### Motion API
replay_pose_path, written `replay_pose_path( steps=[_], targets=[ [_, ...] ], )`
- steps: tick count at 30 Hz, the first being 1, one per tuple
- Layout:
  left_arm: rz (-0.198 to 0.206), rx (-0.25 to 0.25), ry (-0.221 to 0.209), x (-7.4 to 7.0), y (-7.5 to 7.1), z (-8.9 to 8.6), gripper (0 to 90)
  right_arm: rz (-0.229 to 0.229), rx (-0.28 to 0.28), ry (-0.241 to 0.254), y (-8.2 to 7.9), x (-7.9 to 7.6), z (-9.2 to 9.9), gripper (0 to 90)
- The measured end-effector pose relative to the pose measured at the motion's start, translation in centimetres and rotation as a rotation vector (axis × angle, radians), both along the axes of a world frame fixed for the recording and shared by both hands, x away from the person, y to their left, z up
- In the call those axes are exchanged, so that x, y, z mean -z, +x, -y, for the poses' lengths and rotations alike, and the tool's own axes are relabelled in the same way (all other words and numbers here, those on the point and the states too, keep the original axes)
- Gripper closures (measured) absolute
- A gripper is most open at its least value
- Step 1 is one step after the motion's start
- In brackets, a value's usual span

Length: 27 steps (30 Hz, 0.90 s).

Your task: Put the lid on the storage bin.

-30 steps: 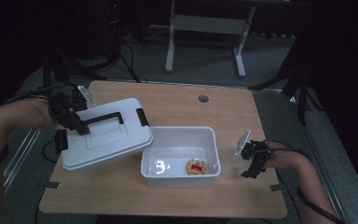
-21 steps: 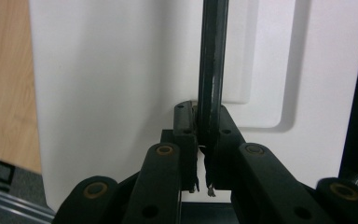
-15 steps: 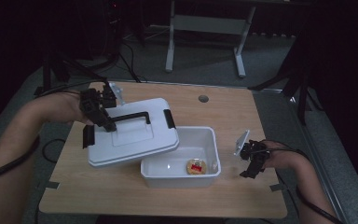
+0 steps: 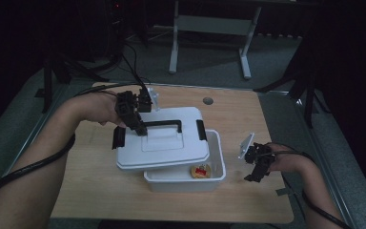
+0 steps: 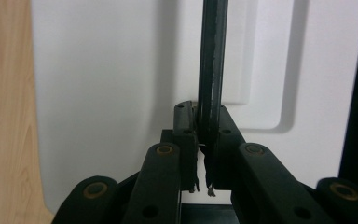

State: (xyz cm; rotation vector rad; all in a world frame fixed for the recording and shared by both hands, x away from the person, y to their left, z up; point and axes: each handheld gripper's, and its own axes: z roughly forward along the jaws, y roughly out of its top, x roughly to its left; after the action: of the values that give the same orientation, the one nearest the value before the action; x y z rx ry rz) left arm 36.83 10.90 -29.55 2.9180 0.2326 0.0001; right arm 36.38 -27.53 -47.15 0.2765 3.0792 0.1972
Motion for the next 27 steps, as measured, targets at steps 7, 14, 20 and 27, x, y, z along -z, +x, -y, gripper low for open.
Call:
replay_pose_path(
  steps=[7, 14, 20, 27],
  targets=[
    [-0.007, 0.039, -0.006, 0.3, 0.3, 2.1, 83.2, 0.008, -0.005, 0.003, 0.0, -0.2, 0.0, 14.3],
    [-0.019, 0.084, 0.003, 1.4, 0.3, 4.2, 83.1, 0.011, -0.01, 0.003, -0.1, -0.4, -0.1, 14.3],
    [-0.032, 0.099, 0.02, 2.3, 0.7, 5.6, 83.1, 0.008, -0.014, 0.007, -0.1, -0.1, -0.1, 14.3],
    [-0.044, 0.101, 0.008, 3.8, 1.2, 6.5, 83.1, 0.007, -0.015, 0.007, -0.1, 0.0, -0.2, 14.3]
  ],
)
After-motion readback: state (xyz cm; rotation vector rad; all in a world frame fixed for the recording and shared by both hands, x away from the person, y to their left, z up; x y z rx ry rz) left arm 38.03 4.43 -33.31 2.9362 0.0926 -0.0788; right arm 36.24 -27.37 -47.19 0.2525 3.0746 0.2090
